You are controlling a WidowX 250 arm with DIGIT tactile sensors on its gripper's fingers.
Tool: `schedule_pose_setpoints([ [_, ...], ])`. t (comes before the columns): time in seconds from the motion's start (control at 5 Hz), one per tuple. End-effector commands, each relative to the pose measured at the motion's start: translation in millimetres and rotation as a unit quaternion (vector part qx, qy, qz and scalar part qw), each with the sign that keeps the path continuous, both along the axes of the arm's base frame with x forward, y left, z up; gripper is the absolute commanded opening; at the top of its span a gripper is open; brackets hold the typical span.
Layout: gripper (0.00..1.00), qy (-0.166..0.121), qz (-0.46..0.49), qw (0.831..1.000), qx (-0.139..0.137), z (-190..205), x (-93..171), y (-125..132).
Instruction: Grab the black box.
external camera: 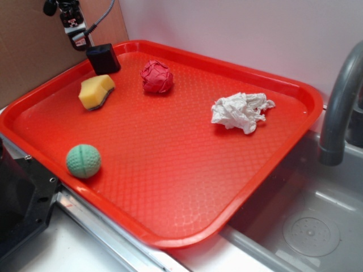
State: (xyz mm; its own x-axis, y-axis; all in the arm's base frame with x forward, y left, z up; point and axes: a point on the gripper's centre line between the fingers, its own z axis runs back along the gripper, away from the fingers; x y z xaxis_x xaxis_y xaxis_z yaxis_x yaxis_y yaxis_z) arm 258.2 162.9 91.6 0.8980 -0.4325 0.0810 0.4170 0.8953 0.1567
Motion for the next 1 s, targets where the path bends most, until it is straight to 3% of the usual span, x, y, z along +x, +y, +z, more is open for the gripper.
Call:
schedule_pose_setpoints([
  [0.0, 1.00, -0.039, -0.023, 0.999, 0.025, 18.1, 25.3, 1.9],
  [0.8, 1.00, -0.003, -0.063, 0.998, 0.004, -11.2, 28.3, -24.3],
])
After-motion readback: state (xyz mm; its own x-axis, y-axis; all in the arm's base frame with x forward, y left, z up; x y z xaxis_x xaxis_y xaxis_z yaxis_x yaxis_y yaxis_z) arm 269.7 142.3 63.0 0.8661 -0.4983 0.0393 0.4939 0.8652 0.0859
